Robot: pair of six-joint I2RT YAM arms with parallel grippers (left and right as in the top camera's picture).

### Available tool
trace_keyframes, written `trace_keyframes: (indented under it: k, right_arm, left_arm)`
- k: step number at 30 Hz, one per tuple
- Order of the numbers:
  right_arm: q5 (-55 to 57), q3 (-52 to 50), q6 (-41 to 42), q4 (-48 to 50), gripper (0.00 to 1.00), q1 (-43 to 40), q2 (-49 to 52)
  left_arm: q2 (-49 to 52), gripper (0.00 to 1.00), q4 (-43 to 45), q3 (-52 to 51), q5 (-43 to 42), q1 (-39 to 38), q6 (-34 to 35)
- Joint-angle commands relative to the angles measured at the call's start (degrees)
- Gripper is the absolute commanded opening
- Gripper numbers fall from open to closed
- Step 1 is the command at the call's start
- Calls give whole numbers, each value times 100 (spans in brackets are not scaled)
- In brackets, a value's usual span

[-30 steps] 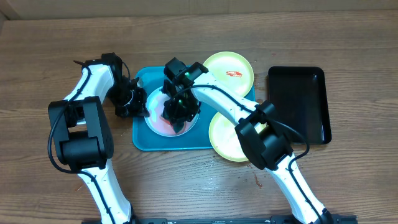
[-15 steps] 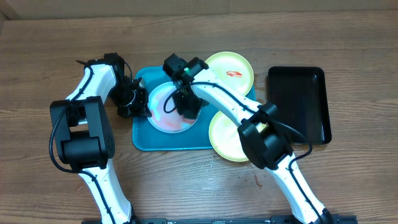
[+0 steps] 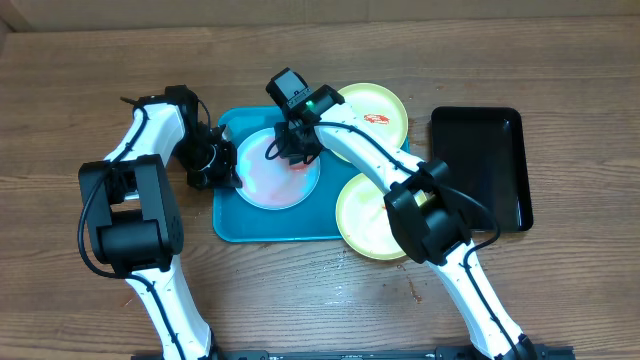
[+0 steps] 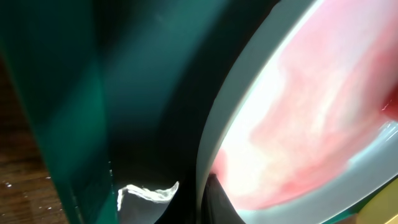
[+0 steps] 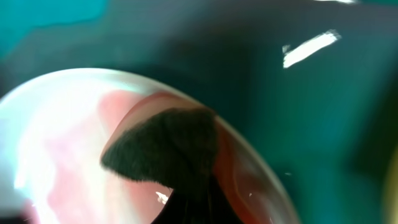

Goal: Clean dirty plates on tray and stack at the side
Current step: 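Keep scrubbing the white plate in circles with the right-held sponge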

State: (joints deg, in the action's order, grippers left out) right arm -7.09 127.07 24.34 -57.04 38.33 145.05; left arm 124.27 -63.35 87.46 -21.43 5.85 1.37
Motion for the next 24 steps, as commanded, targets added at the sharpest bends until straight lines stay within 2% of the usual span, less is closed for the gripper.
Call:
trace_keyframes:
  k: [1, 7, 14, 18, 24]
  right_arm:
    - [-1598, 39, -243, 63, 4, 157, 433]
    - [-2671, 46, -782, 13, 4, 323, 433]
    - [-2894, 46, -1349, -776, 4, 409, 433]
    - [-2321, 46, -1410, -1217, 4, 350, 431]
    - [-619, 55, -579, -1545, 4, 48, 363]
  left_arm:
    - [199, 4, 55, -120, 234, -24, -140]
    - [199, 4, 55, -120, 232, -24, -138]
    - [199, 4, 48, -120, 232, -24, -140]
    - [199, 4, 55, -120, 234, -22, -140]
    - [199, 4, 15, -120, 234, -17, -162]
